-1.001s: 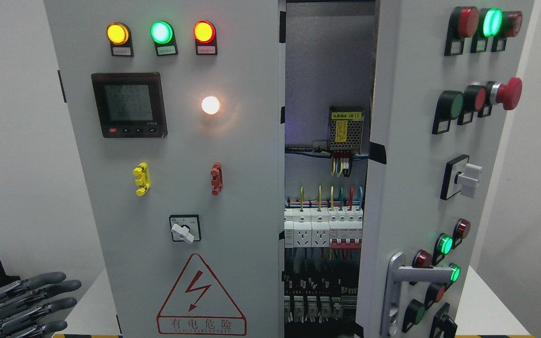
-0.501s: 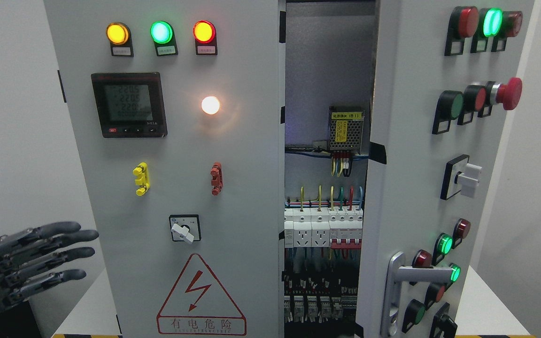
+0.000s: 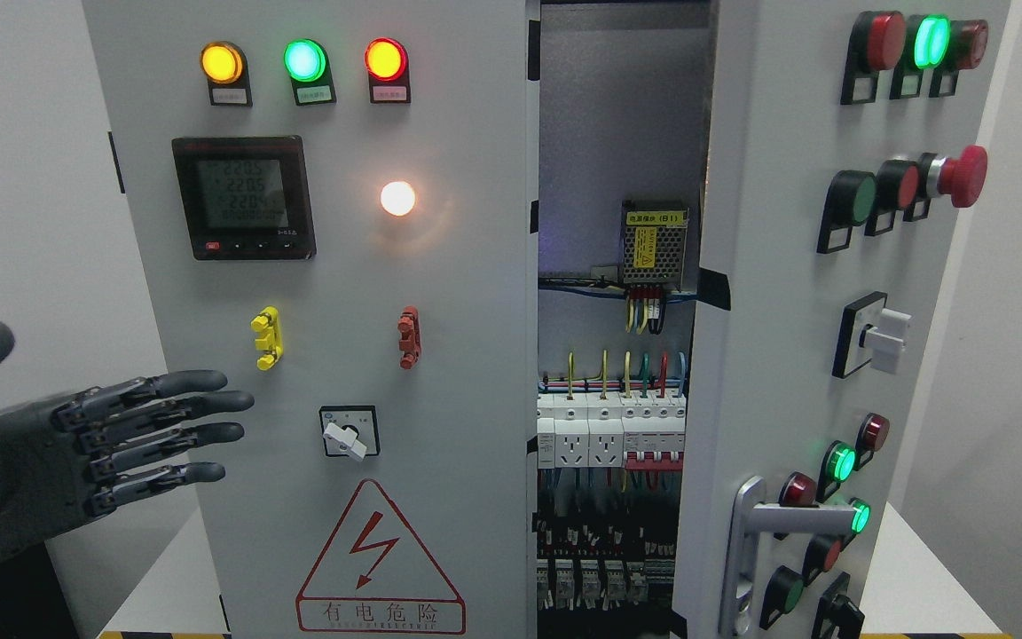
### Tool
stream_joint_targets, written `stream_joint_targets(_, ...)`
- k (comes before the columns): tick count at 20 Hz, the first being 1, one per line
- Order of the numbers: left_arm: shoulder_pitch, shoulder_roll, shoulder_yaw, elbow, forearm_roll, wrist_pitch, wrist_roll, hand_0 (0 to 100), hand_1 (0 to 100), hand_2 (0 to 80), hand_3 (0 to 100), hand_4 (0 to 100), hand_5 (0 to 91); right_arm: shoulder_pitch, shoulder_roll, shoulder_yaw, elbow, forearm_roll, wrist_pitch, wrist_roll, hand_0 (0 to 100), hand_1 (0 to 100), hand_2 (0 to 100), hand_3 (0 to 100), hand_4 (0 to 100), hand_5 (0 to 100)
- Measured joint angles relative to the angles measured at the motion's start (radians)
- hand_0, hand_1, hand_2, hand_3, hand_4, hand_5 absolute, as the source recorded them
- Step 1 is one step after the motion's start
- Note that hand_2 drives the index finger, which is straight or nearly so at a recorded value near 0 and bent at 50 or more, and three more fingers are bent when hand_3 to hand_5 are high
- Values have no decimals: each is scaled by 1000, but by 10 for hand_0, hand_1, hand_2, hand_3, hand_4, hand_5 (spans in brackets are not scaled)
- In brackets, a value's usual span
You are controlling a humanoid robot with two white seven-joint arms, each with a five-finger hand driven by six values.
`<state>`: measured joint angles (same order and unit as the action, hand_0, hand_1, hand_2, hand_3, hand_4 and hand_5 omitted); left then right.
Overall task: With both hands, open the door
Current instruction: 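Raise the left hand toward the gap beside the ajar door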
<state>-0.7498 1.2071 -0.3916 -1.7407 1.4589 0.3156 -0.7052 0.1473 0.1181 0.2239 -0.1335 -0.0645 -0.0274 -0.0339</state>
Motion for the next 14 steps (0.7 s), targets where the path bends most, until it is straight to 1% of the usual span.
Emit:
stream_joint_targets(3, -63, -57, -74, 30, -32, 14, 1, 0, 0, 0, 0, 43, 0, 0, 0, 0, 0, 0, 0, 2, 0, 0, 0, 0, 0, 0)
stream_joint_targets(6, -116, -107, -143, 54, -47, 18, 1, 0, 0, 0, 0, 43, 0, 0, 0, 0, 0, 0, 0, 3, 0, 0, 0, 0, 0, 0)
stream_joint_targets(10, -160, -160, -213, 75, -51, 16, 2, 0, 0, 0, 0, 43, 0, 0, 0, 0, 0, 0, 0, 2, 0, 0, 0, 0, 0, 0)
stream_joint_targets(14, -191, -210, -262, 90, -52, 8, 2, 0, 0, 0, 0, 43, 0, 0, 0, 0, 0, 0, 0, 1, 0, 0, 0, 0, 0, 0)
